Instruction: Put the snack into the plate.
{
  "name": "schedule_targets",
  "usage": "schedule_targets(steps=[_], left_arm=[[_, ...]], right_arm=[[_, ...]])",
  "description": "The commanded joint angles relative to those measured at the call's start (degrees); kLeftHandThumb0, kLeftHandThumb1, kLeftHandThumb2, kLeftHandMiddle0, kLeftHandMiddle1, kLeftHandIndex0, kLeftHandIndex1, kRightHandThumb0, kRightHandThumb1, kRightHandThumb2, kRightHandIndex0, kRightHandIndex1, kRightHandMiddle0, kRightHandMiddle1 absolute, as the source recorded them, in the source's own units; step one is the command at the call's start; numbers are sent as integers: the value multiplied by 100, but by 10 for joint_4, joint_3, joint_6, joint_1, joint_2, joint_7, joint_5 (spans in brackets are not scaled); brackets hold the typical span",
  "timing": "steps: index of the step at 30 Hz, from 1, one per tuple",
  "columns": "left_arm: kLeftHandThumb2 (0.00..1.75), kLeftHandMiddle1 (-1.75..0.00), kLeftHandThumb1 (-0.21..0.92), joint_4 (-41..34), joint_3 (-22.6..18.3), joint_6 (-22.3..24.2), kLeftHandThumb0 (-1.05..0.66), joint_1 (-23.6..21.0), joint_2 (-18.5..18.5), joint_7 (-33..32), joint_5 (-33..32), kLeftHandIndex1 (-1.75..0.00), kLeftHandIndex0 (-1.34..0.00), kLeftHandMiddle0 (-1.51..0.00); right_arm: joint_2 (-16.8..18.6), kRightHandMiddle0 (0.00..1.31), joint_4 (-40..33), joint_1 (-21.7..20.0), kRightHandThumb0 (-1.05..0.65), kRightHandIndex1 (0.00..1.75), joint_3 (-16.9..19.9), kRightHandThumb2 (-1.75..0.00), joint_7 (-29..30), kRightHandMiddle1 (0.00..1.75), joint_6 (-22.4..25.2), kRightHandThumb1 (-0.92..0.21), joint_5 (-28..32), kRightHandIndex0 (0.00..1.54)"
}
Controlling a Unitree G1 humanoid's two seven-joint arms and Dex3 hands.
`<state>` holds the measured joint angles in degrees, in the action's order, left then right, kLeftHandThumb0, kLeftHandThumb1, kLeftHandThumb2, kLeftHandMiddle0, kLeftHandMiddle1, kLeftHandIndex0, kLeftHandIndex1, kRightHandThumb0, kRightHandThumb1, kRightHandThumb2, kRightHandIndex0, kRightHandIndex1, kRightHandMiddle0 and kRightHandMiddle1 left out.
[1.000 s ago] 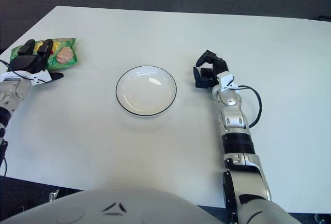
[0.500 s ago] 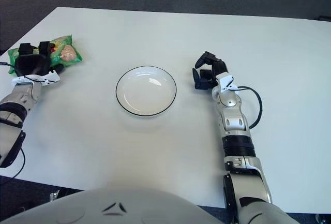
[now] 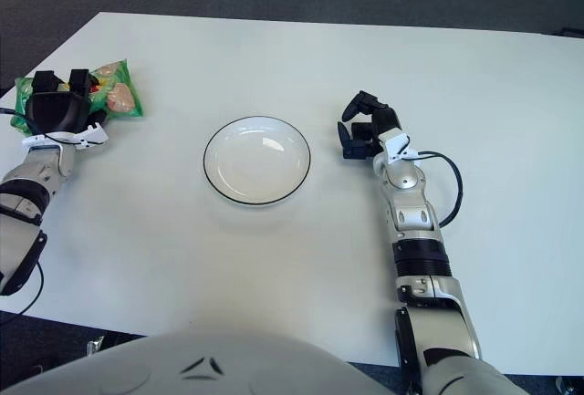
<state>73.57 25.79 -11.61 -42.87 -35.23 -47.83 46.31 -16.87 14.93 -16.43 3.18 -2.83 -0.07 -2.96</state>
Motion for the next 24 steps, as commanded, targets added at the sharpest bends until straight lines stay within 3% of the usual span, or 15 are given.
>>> schedule_targets(steps=[1,11,15,24], left_arm=[[148,-175,18,22,16,8,52,36,18,22,3,-175,-92,-72],[153,-175,14,5,20,16,54,26,16,4,-3,-175,-98,-75],[153,-175,14,-38,18,13,54,6,17,-6,-5,-175,-98,-76],[153,-175,14,-135,8,-52,54,1,-2,-44,-3,-175,-99,-75]], right_arm=[[4,66,29,38,-50,175,-10,-138,-11,175,23,-27,-9,134],[0,65,35,34,-50,175,-12,-137,-11,175,20,-27,-13,134],[1,65,34,33,-50,175,-11,-137,-12,175,32,-28,-11,133],[3,65,49,27,-50,175,-8,-137,-13,175,26,-27,-7,131]])
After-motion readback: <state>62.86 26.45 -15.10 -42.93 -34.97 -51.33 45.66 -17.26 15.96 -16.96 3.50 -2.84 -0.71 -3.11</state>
